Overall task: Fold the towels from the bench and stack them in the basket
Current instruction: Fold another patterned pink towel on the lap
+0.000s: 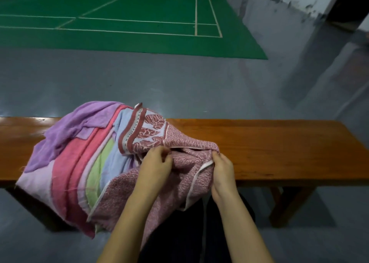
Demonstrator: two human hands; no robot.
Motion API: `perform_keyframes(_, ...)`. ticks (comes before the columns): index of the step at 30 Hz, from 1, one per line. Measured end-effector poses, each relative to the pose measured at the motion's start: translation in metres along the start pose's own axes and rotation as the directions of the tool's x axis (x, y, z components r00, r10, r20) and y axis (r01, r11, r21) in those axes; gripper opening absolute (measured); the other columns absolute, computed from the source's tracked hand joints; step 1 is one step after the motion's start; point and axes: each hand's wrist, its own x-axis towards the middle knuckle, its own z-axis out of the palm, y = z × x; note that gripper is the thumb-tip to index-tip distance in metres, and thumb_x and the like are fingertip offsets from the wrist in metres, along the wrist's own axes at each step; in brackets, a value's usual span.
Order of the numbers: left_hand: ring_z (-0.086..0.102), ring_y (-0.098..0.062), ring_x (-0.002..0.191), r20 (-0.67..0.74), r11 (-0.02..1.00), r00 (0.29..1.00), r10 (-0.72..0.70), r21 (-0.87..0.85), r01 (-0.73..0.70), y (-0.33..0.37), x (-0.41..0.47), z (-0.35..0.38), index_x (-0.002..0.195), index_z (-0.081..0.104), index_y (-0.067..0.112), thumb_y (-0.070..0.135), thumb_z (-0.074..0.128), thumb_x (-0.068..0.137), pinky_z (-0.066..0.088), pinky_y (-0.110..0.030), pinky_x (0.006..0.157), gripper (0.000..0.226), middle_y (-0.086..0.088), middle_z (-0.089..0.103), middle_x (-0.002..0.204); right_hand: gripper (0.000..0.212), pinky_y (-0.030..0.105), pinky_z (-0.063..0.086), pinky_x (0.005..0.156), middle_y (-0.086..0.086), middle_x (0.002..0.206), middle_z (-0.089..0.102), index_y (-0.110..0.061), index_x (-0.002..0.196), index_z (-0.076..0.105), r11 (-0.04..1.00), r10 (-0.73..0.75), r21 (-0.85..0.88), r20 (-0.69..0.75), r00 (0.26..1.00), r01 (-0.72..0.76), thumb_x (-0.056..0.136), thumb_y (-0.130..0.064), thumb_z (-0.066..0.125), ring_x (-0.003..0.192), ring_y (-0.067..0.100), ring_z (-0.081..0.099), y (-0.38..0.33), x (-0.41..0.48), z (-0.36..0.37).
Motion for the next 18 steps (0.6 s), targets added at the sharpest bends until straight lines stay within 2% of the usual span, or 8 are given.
perform_keyframes(2,0.055,-0.029,0.107,0.035,0.992,0.998,-0.055,0.119,0.05,-0.009,0.0,0.005,0.112,0.062,0.011,0.023,0.058,0.088,0.043,-0.038,0.094,0.027,-0.01,0.06,0.115,0.022,0.038,0.047,0.076,0.012,0.082,0.065,-0.006,0.089,0.061,1.0,0.007,0.007,-0.025,1.0,-0.006,0.1,-0.015,0.044,0.076,0.027,0.061,0.0,0.001,-0.004)
perform_keyframes(6,0.044,-0.035,0.118,0.02,0.96,0.992,-0.124,0.257,0.115,-0.013,-0.005,0.017,0.125,0.049,0.004,0.024,0.054,0.092,0.032,-0.039,0.1,0.039,-0.019,0.049,0.125,0.022,0.04,0.049,0.081,0.012,0.088,0.068,-0.006,0.093,0.061,1.0,0.026,0.004,-0.026,0.999,-0.026,0.101,-0.017,0.043,0.081,0.028,0.064,0.003,-0.001,-0.005)
perform_keyframes(9,0.04,-0.037,0.119,-0.036,0.929,0.993,-0.113,0.351,0.118,-0.016,-0.006,0.024,0.123,0.045,-0.001,0.028,0.053,0.093,0.027,-0.041,0.102,0.043,-0.022,0.048,0.126,0.025,0.046,0.051,0.09,0.015,0.098,0.07,-0.005,0.104,0.062,0.998,0.058,0.021,-0.014,0.998,-0.058,0.101,-0.022,0.044,0.093,0.033,0.066,0.004,-0.002,-0.005)
perform_keyframes(12,0.039,-0.037,0.119,-0.021,0.895,0.99,-0.14,0.424,0.136,-0.016,-0.006,0.026,0.12,0.045,-0.001,0.036,0.052,0.094,0.026,-0.04,0.102,0.045,-0.022,0.046,0.126,0.032,0.045,0.054,0.086,0.014,0.095,0.072,-0.006,0.1,0.066,0.995,0.09,0.048,-0.012,0.996,-0.089,0.101,-0.029,0.043,0.089,0.032,0.068,0.004,-0.003,-0.005)
perform_keyframes(14,0.038,-0.036,0.119,0.004,0.867,0.99,-0.139,0.484,0.12,-0.019,-0.006,0.028,0.119,0.046,0.001,0.035,0.053,0.094,0.027,-0.039,0.102,0.043,-0.021,0.045,0.127,0.034,0.044,0.054,0.086,0.013,0.094,0.073,-0.007,0.098,0.067,0.994,0.094,0.062,-0.023,0.995,-0.092,0.101,-0.03,0.043,0.089,0.031,0.069,0.005,-0.002,-0.006)
perform_keyframes(18,0.042,-0.033,0.113,-0.024,0.843,0.998,-0.065,0.534,0.068,-0.028,-0.002,0.029,0.112,0.054,0.011,0.017,0.048,0.093,0.037,-0.042,0.091,0.021,-0.014,0.053,0.119,0.033,0.04,0.053,0.085,0.009,0.089,0.073,-0.01,0.094,0.068,0.995,0.097,0.041,-0.049,0.994,-0.095,0.101,-0.032,0.044,0.087,0.027,0.068,0.007,-0.001,-0.011)
